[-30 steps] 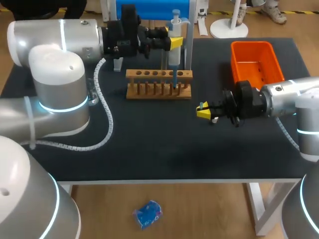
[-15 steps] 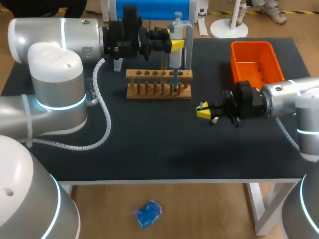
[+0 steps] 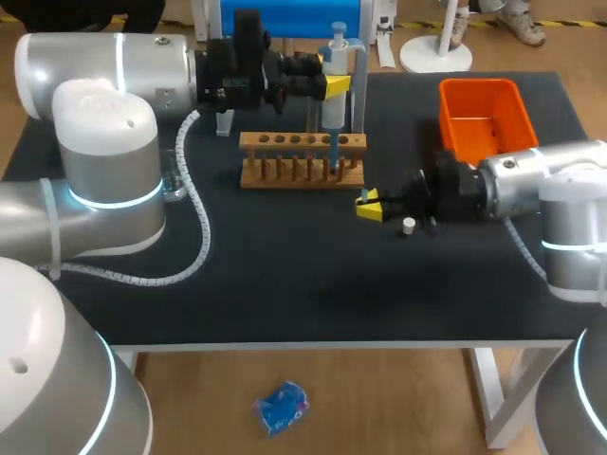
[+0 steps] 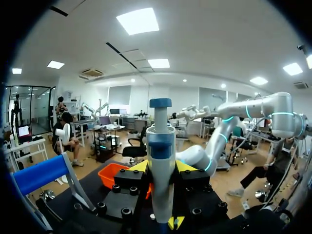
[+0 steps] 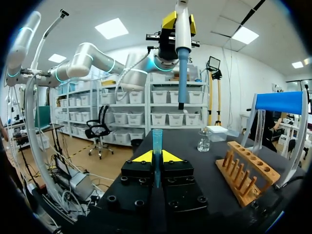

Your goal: Invert the test tube, pick up the pipette, mount the tip to pipette, aspirate from beaker and dispense into the tube, eject the tip, return the pipette, and cap with the stopper.

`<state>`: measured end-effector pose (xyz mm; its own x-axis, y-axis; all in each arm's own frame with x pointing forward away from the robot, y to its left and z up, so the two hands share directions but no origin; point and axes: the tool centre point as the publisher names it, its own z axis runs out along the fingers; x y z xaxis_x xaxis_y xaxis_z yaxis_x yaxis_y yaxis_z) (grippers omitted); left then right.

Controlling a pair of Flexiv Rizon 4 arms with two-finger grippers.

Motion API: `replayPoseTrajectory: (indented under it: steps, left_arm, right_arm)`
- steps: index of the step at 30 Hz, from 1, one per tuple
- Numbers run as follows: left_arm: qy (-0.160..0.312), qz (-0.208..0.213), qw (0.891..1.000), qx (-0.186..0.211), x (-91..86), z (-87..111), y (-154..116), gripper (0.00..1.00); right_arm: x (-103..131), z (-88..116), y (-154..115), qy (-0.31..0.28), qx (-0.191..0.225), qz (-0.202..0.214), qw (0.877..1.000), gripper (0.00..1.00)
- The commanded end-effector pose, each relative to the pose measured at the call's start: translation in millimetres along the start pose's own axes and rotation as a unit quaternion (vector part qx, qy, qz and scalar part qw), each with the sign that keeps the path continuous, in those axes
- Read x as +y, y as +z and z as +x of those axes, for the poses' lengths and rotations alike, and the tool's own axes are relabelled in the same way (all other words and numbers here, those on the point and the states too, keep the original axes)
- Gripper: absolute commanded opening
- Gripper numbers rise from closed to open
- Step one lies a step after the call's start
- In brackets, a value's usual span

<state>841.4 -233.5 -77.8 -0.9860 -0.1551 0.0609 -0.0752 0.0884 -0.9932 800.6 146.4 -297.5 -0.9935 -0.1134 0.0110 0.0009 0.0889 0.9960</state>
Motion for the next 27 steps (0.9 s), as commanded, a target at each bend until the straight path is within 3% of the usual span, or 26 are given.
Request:
replayPoseTrajectory:
  steps: [1, 17, 27]
  left_arm:
    - [0.001, 0.002, 1.0, 0.002, 0.6, -1.0, -1, 0.0]
    - [0.001, 0.002, 1.0, 0.002, 0.6, -1.0, -1, 0.0]
    - [0.001, 0.002, 1.0, 0.002, 0.6, -1.0, -1, 0.0]
  right_arm:
    - [-5, -13, 17, -0.001, 0.009, -0.006, 1.0, 0.0]
    - [-5, -16, 23, -0.001, 0.006, -0.01, 1.0, 0.0]
    - [-6, -34, 39, -0.004, 0.009, -0.012, 1.0, 0.0]
